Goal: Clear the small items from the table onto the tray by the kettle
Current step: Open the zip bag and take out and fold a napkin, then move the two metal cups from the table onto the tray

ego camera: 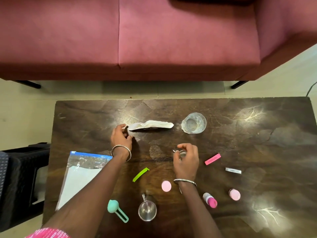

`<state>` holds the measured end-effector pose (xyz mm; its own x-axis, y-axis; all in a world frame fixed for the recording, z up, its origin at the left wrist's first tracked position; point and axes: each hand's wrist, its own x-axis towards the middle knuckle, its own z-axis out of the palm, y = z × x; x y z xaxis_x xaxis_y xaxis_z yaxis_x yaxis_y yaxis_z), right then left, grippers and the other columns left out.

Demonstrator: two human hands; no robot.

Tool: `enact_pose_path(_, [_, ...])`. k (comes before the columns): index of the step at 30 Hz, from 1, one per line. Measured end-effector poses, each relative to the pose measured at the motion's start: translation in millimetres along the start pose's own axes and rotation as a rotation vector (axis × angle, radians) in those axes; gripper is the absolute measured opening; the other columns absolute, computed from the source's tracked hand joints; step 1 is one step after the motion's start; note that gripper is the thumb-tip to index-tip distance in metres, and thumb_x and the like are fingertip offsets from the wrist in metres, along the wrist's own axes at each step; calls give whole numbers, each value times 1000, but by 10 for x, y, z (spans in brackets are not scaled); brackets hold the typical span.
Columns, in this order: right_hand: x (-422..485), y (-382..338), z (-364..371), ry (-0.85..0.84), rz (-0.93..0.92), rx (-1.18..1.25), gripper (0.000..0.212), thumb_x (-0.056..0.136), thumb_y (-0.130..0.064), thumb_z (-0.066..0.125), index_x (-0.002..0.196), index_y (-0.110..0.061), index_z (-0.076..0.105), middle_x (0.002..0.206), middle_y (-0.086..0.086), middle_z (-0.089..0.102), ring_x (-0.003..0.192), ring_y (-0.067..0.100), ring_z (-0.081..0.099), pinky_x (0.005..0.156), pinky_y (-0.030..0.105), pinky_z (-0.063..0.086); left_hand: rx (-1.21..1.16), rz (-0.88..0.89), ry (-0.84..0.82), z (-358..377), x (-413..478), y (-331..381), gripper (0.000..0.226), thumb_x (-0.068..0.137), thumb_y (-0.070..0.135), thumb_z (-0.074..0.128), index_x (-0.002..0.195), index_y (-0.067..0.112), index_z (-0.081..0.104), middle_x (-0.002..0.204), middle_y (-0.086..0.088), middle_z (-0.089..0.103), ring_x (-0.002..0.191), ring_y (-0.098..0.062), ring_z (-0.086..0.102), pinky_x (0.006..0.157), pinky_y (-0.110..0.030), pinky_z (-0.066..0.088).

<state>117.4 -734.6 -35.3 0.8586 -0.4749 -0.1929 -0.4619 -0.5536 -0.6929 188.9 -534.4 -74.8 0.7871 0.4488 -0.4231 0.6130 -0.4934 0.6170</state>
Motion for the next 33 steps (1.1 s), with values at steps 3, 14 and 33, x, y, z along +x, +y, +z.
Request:
enact_pose_path(3, [-91, -111, 72, -73, -73, 0, 22, 77, 3, 63, 88, -16, 67, 94, -4, 58, 84, 14, 59, 79, 34, 53, -24, -6, 31, -92, -148, -65, 33, 82, -4, 64, 113, 7, 63, 107, -12, 66, 87, -26, 66, 92, -37, 52])
enact_pose_path(14, [-777, -392, 69, -141, -42, 31, 20, 77, 1, 59, 83, -16, 68, 88, -1, 64, 83, 20, 62, 77, 43, 54, -30, -15, -56, -594, -888, -510, 17, 87, 2, 59, 98, 10, 69, 97, -7, 73, 91, -27, 66, 84, -35, 51])
enact_pose_path(33, [-1922, -222, -233, -216, 81, 10, 17, 72, 1, 62, 76, -15, 68, 78, -5, 68, 74, 15, 64, 75, 35, 54, -20, -1, -225, -1093, -1750, -1063, 10, 85, 11, 65, 87, 20, 70, 79, 3, 71, 78, -17, 67, 78, -26, 50])
